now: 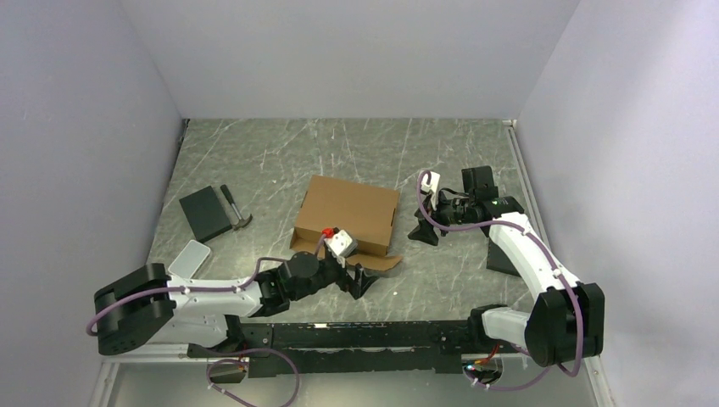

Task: Fold the paper box

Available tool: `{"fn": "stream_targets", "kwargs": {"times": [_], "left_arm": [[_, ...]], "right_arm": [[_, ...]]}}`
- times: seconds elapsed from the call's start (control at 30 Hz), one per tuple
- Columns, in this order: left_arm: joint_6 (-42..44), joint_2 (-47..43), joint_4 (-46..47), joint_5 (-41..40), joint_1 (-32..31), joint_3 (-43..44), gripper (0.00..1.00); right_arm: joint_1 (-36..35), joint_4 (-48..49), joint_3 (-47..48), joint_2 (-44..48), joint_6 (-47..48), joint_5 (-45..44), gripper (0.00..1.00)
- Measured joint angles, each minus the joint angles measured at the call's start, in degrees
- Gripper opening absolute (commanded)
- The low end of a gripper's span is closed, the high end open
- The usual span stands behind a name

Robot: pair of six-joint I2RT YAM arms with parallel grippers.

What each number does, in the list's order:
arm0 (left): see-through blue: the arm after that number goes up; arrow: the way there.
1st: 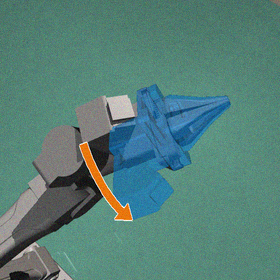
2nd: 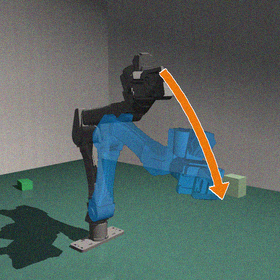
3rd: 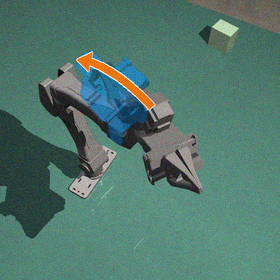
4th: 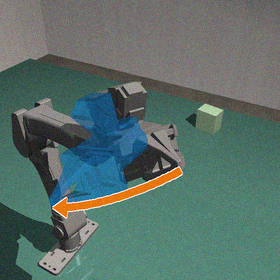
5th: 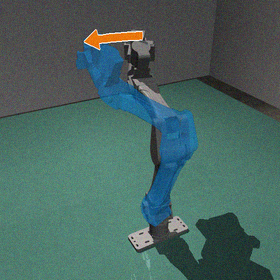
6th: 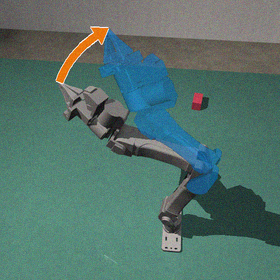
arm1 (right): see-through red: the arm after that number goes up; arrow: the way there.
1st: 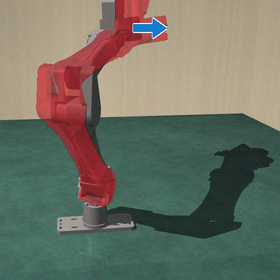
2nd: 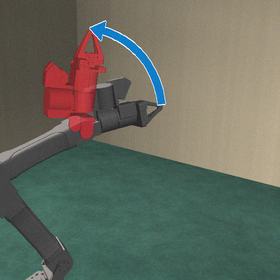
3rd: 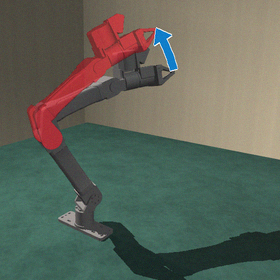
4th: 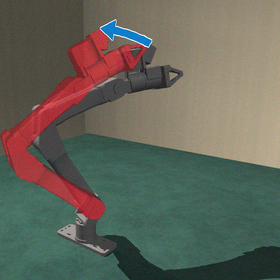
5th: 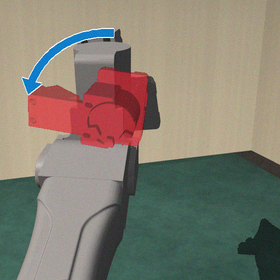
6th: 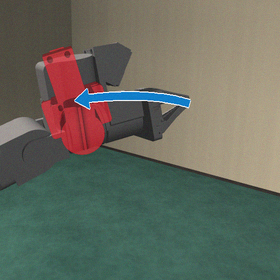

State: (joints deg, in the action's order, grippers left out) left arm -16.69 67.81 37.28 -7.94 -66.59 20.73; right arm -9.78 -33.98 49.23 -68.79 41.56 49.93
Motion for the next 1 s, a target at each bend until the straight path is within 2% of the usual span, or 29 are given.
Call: {"fn": "stream_targets", "kwargs": {"times": [0.3,0.53,0.77,0.87,1.0], "left_arm": [[4.15,6.95,3.96,0.92,0.0,0.61,0.87],[9.22,18.56,7.26,1.64,0.0,6.23,0.67],[11.52,26.12,6.95,0.85,-1.29,14.14,0.63],[12.39,27.96,6.08,-1.14,-3.04,15.47,0.56],[13.16,31.04,3.82,-4.11,-4.59,18.1,0.53]], "right_arm": [[0.0,-0.04,0.0,-0.24,0.0,0.13,0.71],[0.0,-0.04,0.0,-0.24,-0.17,0.07,0.71],[0.13,0.37,0.72,-1.09,-3.08,-1.97,0.71],[0.59,0.92,1.16,-1.92,-4.96,-3.45,0.71],[1.79,2.05,1.29,-2.14,-7.37,-4.94,0.71]]}}
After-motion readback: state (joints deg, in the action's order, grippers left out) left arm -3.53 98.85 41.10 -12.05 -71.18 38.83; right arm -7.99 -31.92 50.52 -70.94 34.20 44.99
